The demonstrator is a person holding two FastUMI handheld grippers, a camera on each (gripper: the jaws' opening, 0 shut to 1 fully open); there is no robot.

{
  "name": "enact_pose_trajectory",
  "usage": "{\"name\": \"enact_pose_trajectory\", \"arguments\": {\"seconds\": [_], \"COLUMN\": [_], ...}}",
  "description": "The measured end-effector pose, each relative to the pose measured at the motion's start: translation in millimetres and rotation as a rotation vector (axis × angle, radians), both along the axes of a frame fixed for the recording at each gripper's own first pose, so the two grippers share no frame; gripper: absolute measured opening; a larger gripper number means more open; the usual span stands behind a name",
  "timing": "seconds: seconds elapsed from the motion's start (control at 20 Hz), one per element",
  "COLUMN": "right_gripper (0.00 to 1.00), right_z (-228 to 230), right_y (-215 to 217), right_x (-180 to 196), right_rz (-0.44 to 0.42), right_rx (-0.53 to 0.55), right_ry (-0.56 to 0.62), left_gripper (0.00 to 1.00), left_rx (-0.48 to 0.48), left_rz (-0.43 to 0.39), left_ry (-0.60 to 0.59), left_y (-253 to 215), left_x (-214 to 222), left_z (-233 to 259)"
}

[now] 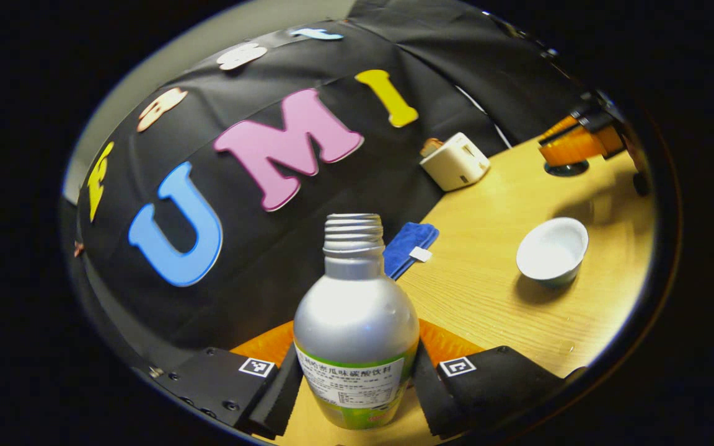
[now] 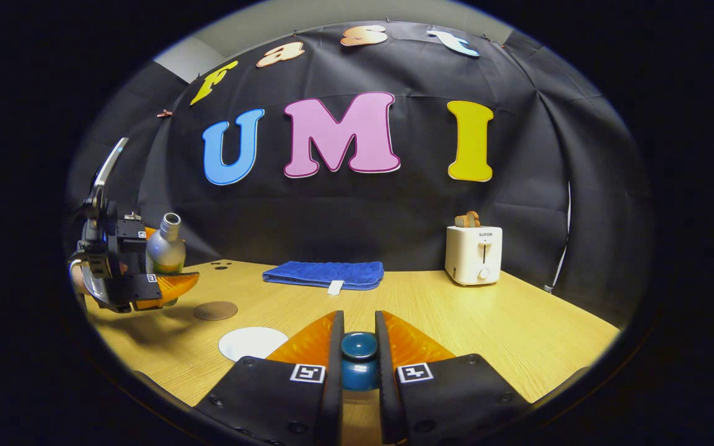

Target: Open the teacup lid with one hand, grasp the water bottle and pour water into the teacup with the other hand; after pouring, place the water bottle on the coaster and then close the teacup lid.

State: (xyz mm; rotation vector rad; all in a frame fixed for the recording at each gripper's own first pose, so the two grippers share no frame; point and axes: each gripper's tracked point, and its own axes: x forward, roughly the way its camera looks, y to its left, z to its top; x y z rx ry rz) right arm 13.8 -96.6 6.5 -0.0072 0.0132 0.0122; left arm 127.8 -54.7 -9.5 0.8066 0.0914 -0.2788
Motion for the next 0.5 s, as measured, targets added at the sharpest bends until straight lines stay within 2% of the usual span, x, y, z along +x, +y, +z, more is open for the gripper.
{"name": "enact_pose_trajectory", "arguments": {"seconds": [0.5], "right_gripper": [0.28], "right_z": [0.4], "right_y": [-7.2], "right_x": [-2.0], "right_rz": [-0.007], "right_rx": [0.0], "right_ry": [-0.002], "left_gripper": [0.81], "left_rx": [0.513], "left_rz": [-0.262], "left_ry": [0.023], "left_y": [-64.7], "left_x": [9.0], "left_z": [-34.9]}}
